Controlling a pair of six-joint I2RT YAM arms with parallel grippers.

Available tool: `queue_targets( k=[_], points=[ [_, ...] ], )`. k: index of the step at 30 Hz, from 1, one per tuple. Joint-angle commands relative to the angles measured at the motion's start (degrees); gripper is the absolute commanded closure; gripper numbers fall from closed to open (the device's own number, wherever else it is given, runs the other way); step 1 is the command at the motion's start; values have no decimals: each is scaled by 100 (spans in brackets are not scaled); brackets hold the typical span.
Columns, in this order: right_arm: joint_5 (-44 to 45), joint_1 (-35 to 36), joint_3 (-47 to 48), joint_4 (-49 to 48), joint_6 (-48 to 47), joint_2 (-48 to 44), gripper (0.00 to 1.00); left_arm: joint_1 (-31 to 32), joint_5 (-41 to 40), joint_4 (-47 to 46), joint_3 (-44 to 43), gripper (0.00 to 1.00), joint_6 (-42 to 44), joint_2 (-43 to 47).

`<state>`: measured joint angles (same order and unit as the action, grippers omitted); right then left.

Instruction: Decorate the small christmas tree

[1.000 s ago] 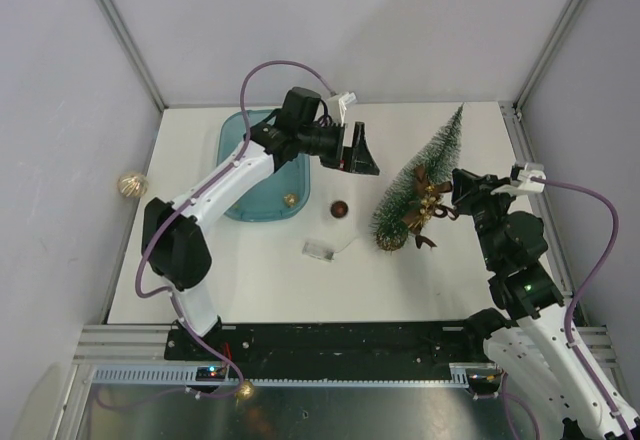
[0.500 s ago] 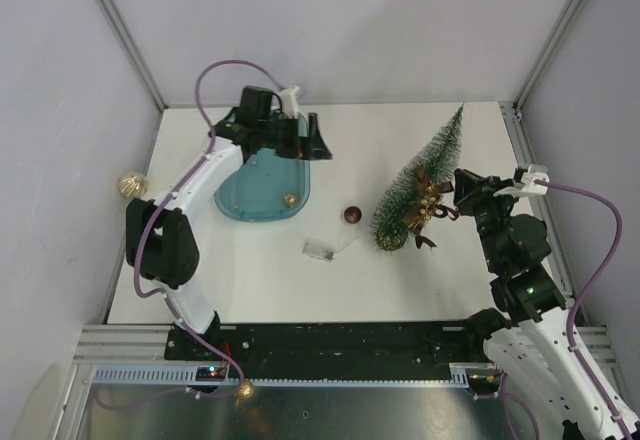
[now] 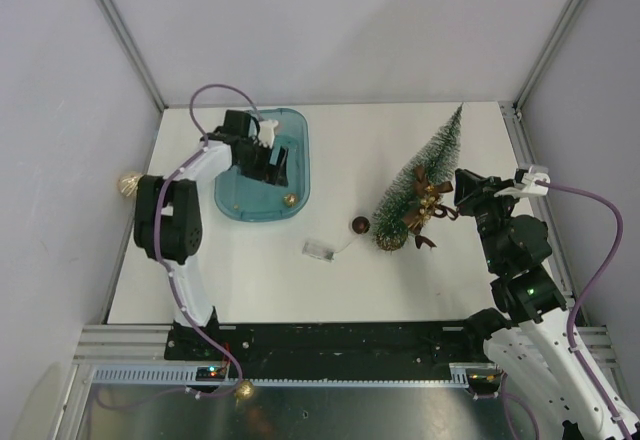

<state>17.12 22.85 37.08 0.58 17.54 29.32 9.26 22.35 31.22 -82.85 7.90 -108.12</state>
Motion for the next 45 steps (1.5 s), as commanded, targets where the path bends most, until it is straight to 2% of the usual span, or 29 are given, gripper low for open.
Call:
queue_targets(
  k=[1,6,22,30,33,38,40,45],
  points=[
    [74,-12,5,-84,-21,-61,78,34,221,210,150,9,482,-365],
    [94,-16,4,-84,-41,-64,78,82,401,214,206,15,398,-552],
    [41,-18,5,-84,-57,-24,78,208,967,217,-24,13,-380,-540],
    [75,-22,5,-84,-77,-78,78,590,658,215,45,15,-471,-764],
    [105,-20,9,-5,-81,-96,78,610,506,216,42,23,-526,-841],
    [103,-18,9,74,-71,-82,78,617,486,215,58,46,-563,-803],
    [95,-18,7,67,-57,-77,78,609,458,215,87,53,-531,-714],
    [88,-16,7,82,-41,-89,78,526,384,217,162,63,-460,-340]
  ],
)
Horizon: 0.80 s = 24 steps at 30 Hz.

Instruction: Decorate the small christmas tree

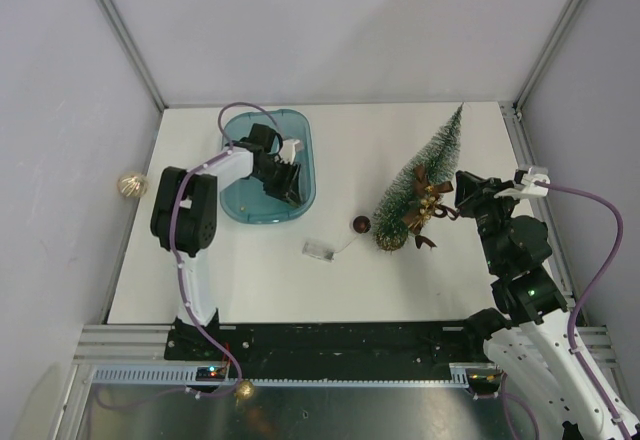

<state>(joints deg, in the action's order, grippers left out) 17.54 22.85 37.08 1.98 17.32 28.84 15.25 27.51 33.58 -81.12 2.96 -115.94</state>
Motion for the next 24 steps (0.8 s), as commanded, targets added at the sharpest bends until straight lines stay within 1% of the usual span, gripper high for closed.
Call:
queue_targets(
  k=[1,6,9,13,16,20,24],
  points=[
    [43,-17,0,-57,-19,-47,78,-109,-119,-14,-23,64,36,582],
    [32,-20,4,-65,-11,-49,78,-160,97,140,-382,66,36,1342],
    [26,-20,5,-62,-1,-27,79,-122,574,182,-614,66,-112,1784],
    [6,-10,1,-51,35,13,79,189,1434,177,-781,65,-400,2120],
    [-10,-10,-5,-65,69,49,79,624,1898,165,-930,63,-571,2162],
    [-32,-11,1,-103,88,107,79,1199,2113,147,-1279,61,-819,1941],
    [-60,-6,1,-133,83,137,79,1607,2326,115,-1666,60,-1105,1624]
  ],
)
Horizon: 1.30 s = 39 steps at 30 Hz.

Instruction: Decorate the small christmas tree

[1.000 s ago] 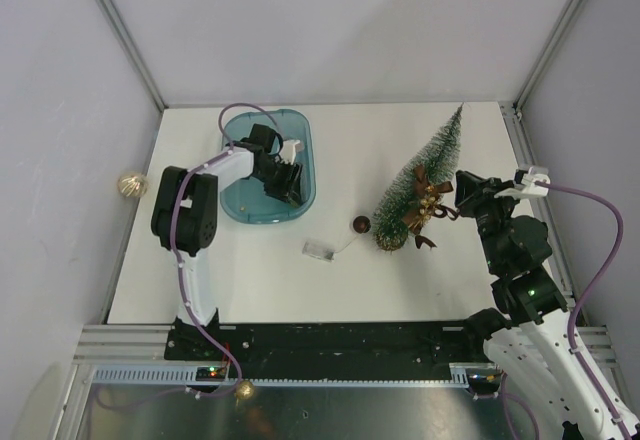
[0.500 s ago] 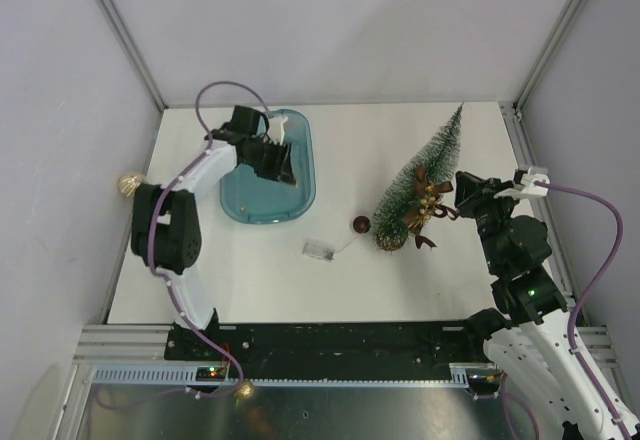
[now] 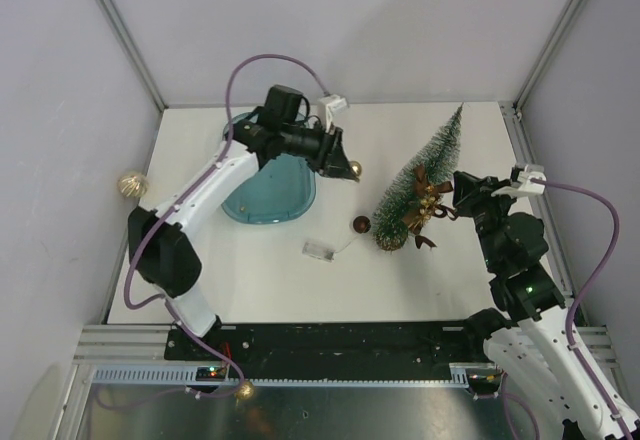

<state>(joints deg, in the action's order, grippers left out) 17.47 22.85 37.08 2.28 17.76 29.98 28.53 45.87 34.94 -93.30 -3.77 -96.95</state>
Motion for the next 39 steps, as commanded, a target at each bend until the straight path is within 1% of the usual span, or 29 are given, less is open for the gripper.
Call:
queue_targets(
  k=[1,4,6,7,9,11,13,16,19,22,26,30,33,35,37,39],
  points=[
    [-57,-3,6,-170,37,25,79,360,540,-43,-543,60,-502,-340],
    [-79,0,6,-169,13,38,79,523,652,-112,-743,59,-695,-506],
    [-87,0,0,-168,12,46,79,614,667,-172,-813,54,-761,-539],
    [-95,0,0,-172,14,54,79,647,655,-207,-831,48,-781,-551],
    [-104,0,1,-172,3,59,79,678,650,-242,-828,41,-798,-559],
    [-102,0,5,-170,3,47,79,693,625,-262,-804,37,-800,-557],
    [-92,-7,4,-174,-4,33,79,692,599,-282,-769,36,-794,-550],
    [-85,-1,6,-172,-20,20,79,697,580,-336,-692,38,-781,-566],
    [-85,-2,8,-168,-27,3,79,691,491,-378,-525,46,-650,-550],
    [-70,0,7,-168,-44,-40,79,645,298,-382,-122,49,-419,-484],
    [-50,-1,7,-156,-80,-102,79,552,-35,-378,708,50,209,-291],
    [-51,-12,8,-150,-104,-114,79,516,-325,-277,1548,51,1379,85],
    [-53,-9,7,-149,-107,-106,79,499,-172,-18,1786,51,1920,326],
    [-67,-9,5,-156,-111,-95,79,507,123,251,1775,51,2151,400],
    [-64,-9,8,-158,-103,-90,79,656,401,591,1721,51,2427,478],
    [-57,-9,7,-149,-74,-100,79,962,521,797,1765,50,2685,568]
  ],
)
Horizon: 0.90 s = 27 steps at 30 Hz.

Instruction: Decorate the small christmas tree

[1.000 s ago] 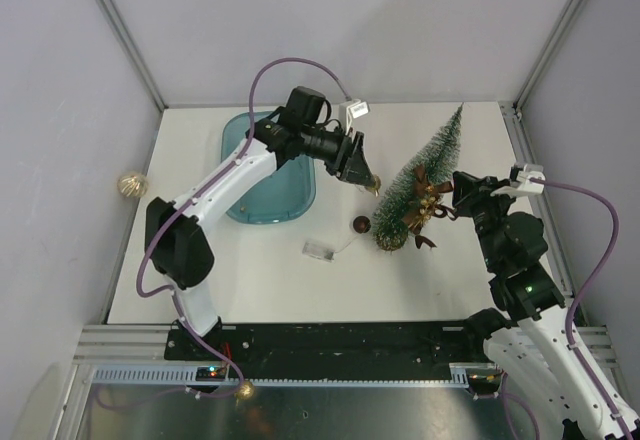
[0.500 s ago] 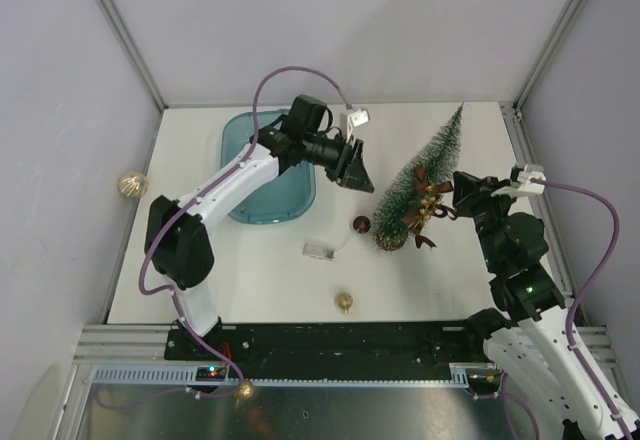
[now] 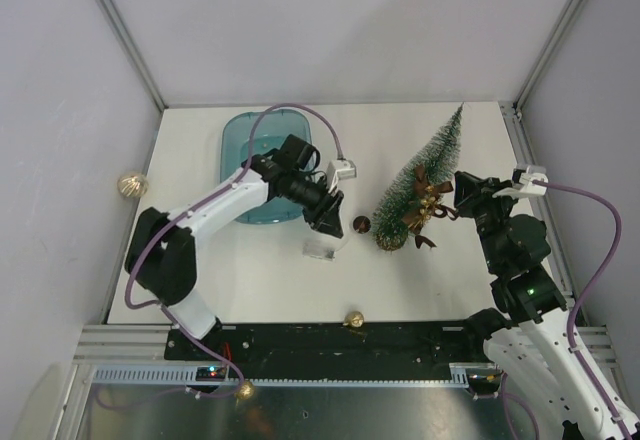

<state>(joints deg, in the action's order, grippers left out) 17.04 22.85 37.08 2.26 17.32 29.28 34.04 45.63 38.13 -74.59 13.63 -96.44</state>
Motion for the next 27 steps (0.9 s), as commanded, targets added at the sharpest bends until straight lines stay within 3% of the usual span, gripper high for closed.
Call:
queue_targets(
  k=[1,7,12,20,27],
  points=[
    [-10,-9,8,-134,-29,-33,79,639,557,530,-54,50,1030,528],
    [14,-13,9,-90,-42,-72,79,1874,39,586,147,45,1159,188],
    [38,-11,12,-37,-47,-81,79,2470,-450,566,125,37,1158,-113],
    [8,-13,16,-27,-57,-139,79,2830,-736,481,172,34,1075,-833],
    [56,-9,12,101,-141,-297,79,2911,-818,382,228,37,1002,-1062]
  ],
)
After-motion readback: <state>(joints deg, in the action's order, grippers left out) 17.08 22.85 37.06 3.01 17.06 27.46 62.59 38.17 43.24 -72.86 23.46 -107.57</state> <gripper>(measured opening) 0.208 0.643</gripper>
